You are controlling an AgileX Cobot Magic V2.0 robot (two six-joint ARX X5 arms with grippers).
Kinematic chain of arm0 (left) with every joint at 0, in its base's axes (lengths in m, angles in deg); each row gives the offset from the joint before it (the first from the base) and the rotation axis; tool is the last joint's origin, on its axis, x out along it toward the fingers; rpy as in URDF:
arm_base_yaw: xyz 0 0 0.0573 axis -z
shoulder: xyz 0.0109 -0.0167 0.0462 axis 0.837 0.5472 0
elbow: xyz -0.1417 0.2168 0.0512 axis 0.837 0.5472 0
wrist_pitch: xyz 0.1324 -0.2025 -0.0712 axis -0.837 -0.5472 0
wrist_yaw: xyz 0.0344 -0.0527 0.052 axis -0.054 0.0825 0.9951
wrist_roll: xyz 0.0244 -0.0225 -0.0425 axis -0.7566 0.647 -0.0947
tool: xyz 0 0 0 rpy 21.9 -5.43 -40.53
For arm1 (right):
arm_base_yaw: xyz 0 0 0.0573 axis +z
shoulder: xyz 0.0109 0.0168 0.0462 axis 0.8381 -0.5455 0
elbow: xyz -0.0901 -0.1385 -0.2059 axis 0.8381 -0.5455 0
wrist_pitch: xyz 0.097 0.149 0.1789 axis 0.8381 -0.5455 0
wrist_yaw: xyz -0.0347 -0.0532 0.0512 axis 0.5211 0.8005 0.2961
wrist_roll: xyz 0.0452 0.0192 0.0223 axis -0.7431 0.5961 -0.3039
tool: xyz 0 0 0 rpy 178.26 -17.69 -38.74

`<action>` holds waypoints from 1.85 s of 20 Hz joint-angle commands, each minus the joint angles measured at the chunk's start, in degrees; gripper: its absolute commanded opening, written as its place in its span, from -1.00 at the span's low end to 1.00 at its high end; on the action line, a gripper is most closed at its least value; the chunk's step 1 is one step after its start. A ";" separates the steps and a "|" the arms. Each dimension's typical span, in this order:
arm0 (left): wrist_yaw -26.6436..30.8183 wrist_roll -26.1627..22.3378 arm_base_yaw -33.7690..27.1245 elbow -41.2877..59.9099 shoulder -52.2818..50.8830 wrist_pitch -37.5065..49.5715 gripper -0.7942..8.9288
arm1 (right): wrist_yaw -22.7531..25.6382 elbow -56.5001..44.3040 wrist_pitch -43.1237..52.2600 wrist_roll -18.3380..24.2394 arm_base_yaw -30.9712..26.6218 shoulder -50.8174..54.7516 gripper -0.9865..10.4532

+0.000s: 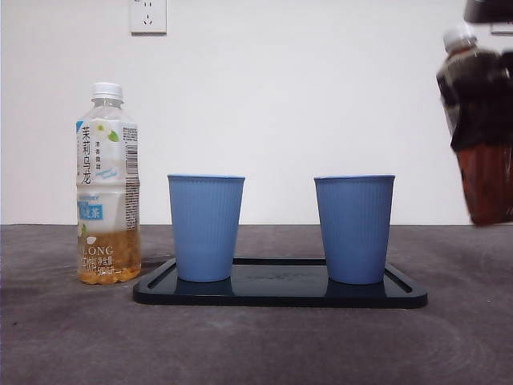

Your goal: Pour the drink into the cup

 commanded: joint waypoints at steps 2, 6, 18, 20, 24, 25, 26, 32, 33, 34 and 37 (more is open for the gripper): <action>-0.20 -0.52 0.15 -0.94 0.28 0.50 0.00 | 4.09 10.16 -12.31 12.39 1.25 0.33 -0.53; -0.20 -0.50 0.46 -0.94 0.28 0.52 0.00 | 11.65 17.53 -23.19 24.72 3.50 0.31 -0.53; -0.17 -0.50 3.74 -0.94 0.26 0.48 0.00 | 34.42 22.16 -31.19 48.11 13.73 -8.20 -0.53; -0.17 -0.50 4.13 -0.94 0.26 0.48 0.00 | 35.63 22.16 -31.12 49.96 14.95 -9.62 -0.53; -0.17 -0.50 4.55 -0.94 0.26 0.46 0.00 | 38.23 22.16 -30.27 53.53 16.41 -11.91 -0.53; -0.20 -0.48 4.55 -0.94 0.26 0.48 0.00 | 39.12 22.16 -29.92 55.06 16.72 -12.52 -0.53; -0.17 -0.48 4.55 -0.94 0.26 0.46 0.00 | 40.02 22.16 -29.46 56.06 16.94 -13.11 -0.53; -0.20 -0.48 4.57 -0.94 0.26 0.46 0.00 | 43.91 22.16 -27.15 60.00 18.10 -16.00 -0.53; -0.20 -0.48 4.63 -0.94 0.26 0.46 0.00 | 44.41 22.16 -26.58 60.67 18.34 -16.24 -0.53; -0.17 -0.48 4.83 -0.94 0.26 0.46 0.00 | 44.54 22.16 -25.94 61.27 18.36 -16.55 -0.53; -0.20 -0.48 5.31 -0.94 0.26 0.46 0.00 | 45.75 22.16 -25.68 61.96 18.71 -17.00 -0.53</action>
